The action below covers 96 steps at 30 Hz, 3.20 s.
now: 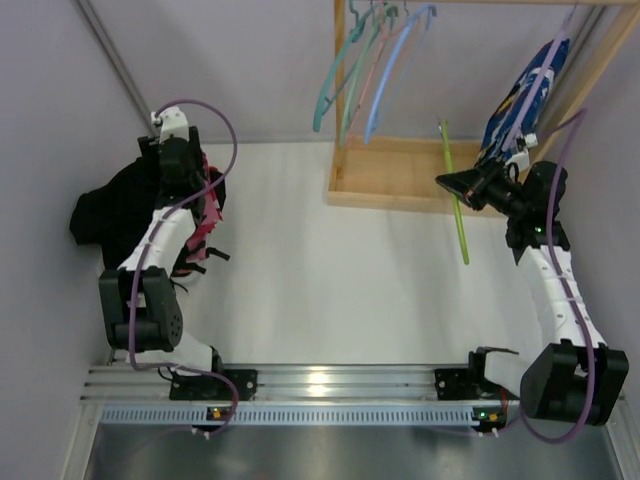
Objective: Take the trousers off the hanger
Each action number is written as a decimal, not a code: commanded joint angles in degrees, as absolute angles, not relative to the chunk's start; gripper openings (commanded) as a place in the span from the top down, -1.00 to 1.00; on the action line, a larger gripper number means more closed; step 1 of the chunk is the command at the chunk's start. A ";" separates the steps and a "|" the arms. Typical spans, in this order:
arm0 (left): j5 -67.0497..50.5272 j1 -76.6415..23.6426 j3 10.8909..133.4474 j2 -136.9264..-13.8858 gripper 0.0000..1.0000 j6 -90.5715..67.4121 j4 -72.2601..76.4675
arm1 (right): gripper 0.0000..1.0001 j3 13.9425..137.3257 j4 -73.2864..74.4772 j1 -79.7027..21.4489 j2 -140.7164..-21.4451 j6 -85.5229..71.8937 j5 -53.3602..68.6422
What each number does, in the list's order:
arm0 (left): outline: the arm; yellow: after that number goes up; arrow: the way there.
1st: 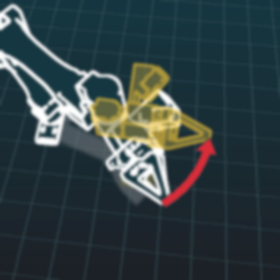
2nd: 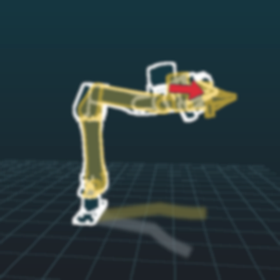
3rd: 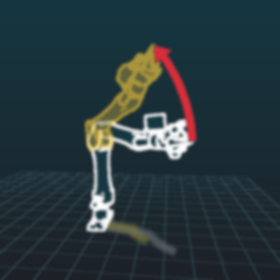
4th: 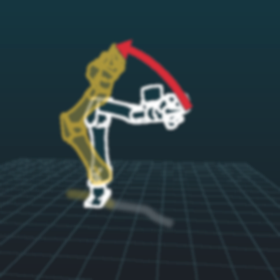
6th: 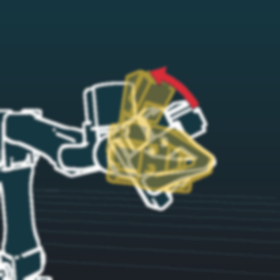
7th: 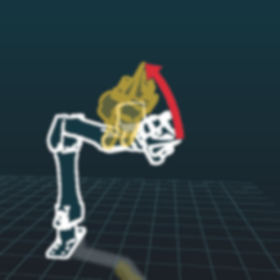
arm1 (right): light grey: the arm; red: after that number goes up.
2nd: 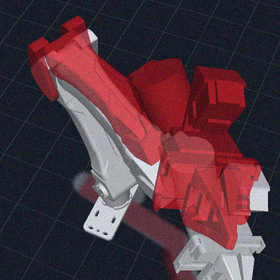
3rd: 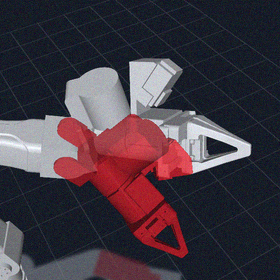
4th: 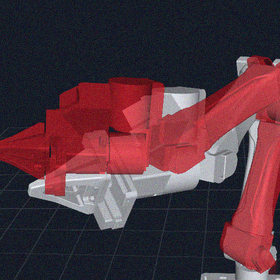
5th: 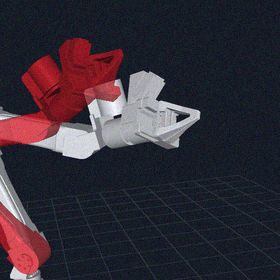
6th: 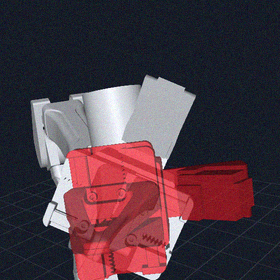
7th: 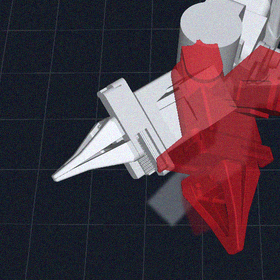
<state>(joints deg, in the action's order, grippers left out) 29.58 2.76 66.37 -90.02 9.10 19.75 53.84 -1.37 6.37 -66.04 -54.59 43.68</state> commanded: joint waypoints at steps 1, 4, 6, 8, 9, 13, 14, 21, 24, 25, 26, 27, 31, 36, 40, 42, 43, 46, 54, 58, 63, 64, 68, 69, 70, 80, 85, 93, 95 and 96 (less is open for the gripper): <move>27.08 1.32 69.43 -82.45 -0.64 9.93 19.26 | 1.00 58.27 -3.08 5.63 -62.15 -53.08 43.25; 24.71 1.32 69.35 -76.92 -0.91 8.45 15.14 | 1.00 58.10 -2.81 5.45 -61.09 -54.75 42.89; 22.69 1.32 68.65 -72.17 -0.97 7.91 14.33 | 1.00 57.22 -2.81 5.10 -59.60 -56.50 42.45; 19.61 1.06 67.15 -67.78 -0.97 7.91 13.71 | 1.00 56.69 -2.55 4.49 -57.93 -57.39 41.23; 18.90 0.79 66.45 -66.46 -0.97 8.00 13.36 | 1.00 56.60 -2.20 3.79 -57.31 -58.00 40.70; 15.21 -2.62 64.87 -61.10 -0.97 9.84 11.96 | 1.00 56.51 -2.63 2.11 -55.72 -59.85 38.15; 15.12 -3.33 64.69 -60.48 -0.97 10.28 12.04 | 1.00 56.77 -2.64 1.76 -55.72 -59.85 37.54; 17.39 -8.43 64.60 -59.06 -0.97 11.16 11.25 | 1.00 63.09 -2.91 -3.15 -57.13 -66.71 33.49; 18.45 -9.32 64.86 -59.15 -0.97 10.55 10.99 | 1.00 65.91 2.35 -5.53 -56.43 -65.66 31.21; 18.54 -9.58 64.86 -59.15 -0.97 10.46 10.90 | 1.00 66.79 3.68 -5.89 -55.47 -65.31 29.64; 18.72 -9.75 64.95 -59.06 -0.97 10.28 10.90 | 1.00 67.14 4.91 -6.15 -55.02 -64.52 29.01; 18.89 -9.84 64.86 -58.98 -0.97 10.02 10.81 | 1.00 67.58 7.01 -6.24 -54.50 -64.08 28.39; 19.34 -10.37 64.78 -58.80 -0.97 8.79 10.55 | 1.00 70.04 7.82 -6.85 -53.35 -62.49 25.41; 19.34 -11.77 66.35 -59.94 -0.97 8.44 10.55 | 1.00 77.24 7.90 -7.38 -58.79 -64.51 20.84; 19.95 -12.57 66.53 -60.38 -0.97 8.00 10.46 | 1.00 87.59 12.55 -9.84 -66.50 -63.64 14.61; 20.13 -12.74 66.53 -60.29 -0.97 7.65 10.28 | 1.00 91.47 13.44 -10.72 -69.33 -63.28 13.19; 20.13 -12.92 66.45 -60.12 -0.97 7.73 10.20 | 1.00 95.24 13.97 -10.81 -72.13 -63.46 11.70; 20.39 -13.01 66.45 -59.24 -0.97 8.00 9.93 | 1.00 102.36 14.86 -10.72 -77.23 -64.86 10.72; 20.57 -13.10 65.57 -58.45 -0.97 7.65 8.35 | 1.00 113.28 14.07 -12.22 -85.07 -61.52 4.40; 20.13 -13.10 65.65 -58.54 -0.97 6.86 7.56 | 1.00 117.41 14.15 -12.48 -89.64 -61.61 2.82; 20.30 -13.10 65.57 -58.27 -0.97 6.94 6.33 | 1.00 119.53 13.54 -13.27 -93.16 -60.64 2.37; 20.39 -13.10 65.39 -58.10 -0.97 7.03 6.33 | 1.00 119.62 13.10 -13.36 -94.03 -60.64 2.55; 20.65 -13.10 64.69 -57.66 -0.97 7.38 6.07 | 1.00 119.79 9.86 -13.71 -96.24 -60.65 3.69; 20.74 -13.10 64.60 -57.57 -0.97 7.38 6.06 | 1.00 119.97 9.58 -13.88 -96.68 -60.47 4.04; 20.83 -13.10 64.51 -57.48 -0.97 7.38 5.98 | 1.00 120.06 8.97 -13.97 -97.29 -60.38 4.22; 18.55 -13.10 64.77 -57.74 -0.97 9.39 5.98 | 0.99 119.80 5.62 -16.00 -100.72 -58.27 5.10; 16.88 -13.10 66.00 -58.27 -0.97 10.54 5.98 | 0.40 118.21 5.71 -16.08 -99.67 -58.27 5.27; 15.65 -13.10 68.90 -59.59 -0.97 9.05 5.10 | -0.19 114.26 9.83 -15.73 -94.67 -57.04 5.89; 15.64 -13.10 69.34 -59.59 -0.97 9.14 5.10 | -0.28 113.56 11.07 -15.47 -92.64 -56.60 5.98; 15.64 -13.18 69.43 -59.50 -0.97 9.14 5.10 | -0.30 112.86 12.03 -15.38 -91.24 -56.25 5.98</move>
<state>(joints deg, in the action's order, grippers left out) 16.56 -12.86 66.57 -59.81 9.47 4.21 113.14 11.99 -15.31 -97.49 -58.04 5.65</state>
